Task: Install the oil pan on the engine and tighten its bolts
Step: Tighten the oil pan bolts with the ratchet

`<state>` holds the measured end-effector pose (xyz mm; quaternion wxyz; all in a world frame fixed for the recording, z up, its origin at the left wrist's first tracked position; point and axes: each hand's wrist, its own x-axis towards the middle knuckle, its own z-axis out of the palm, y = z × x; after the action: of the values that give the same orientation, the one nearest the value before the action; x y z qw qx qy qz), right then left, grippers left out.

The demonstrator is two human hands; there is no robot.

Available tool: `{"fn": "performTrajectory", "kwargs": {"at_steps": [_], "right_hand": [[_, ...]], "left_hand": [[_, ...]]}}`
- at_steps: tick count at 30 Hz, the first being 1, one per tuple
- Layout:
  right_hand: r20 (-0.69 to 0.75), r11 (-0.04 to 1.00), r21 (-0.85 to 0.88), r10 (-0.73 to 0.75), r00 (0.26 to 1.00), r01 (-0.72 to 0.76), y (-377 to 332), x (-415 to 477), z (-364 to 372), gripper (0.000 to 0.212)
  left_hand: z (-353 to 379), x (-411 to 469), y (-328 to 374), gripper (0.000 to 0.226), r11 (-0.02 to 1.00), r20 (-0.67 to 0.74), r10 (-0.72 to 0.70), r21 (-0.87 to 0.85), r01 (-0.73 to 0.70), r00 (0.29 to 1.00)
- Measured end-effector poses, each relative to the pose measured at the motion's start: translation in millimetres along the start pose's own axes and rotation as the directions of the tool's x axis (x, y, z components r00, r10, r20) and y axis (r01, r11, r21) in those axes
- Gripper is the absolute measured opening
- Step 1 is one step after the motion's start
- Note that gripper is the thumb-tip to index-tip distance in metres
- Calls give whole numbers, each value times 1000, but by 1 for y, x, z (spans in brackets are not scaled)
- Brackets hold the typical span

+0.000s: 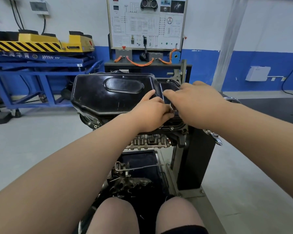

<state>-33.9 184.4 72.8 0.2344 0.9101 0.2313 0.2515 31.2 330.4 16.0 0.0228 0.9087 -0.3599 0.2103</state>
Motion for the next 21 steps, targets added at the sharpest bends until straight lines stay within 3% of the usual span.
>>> {"fn": "performTrajectory", "kwargs": {"at_steps": [3,6,9,16,21], "right_hand": [[-1,1000,23,17,1000,-17,-1,2,1,46],[32,982,137,128,991,-131,-9,4,5,46],[74,945,233,217,973,-228,-10,4,8,44],[34,992,31,123,992,-124,-2,2,3,54],[43,983,103,148,988,-152,-6,3,4,48]], "left_hand": [[-4,2,-2,32,998,35,-20,-64,22,999],[-5,5,-1,22,998,45,-46,-50,49,998],[-6,7,-1,33,996,18,-60,-58,61,998],[-16,12,3,32,998,86,-56,-37,59,995],[-12,10,0,38,993,24,-66,-93,68,997]]}}
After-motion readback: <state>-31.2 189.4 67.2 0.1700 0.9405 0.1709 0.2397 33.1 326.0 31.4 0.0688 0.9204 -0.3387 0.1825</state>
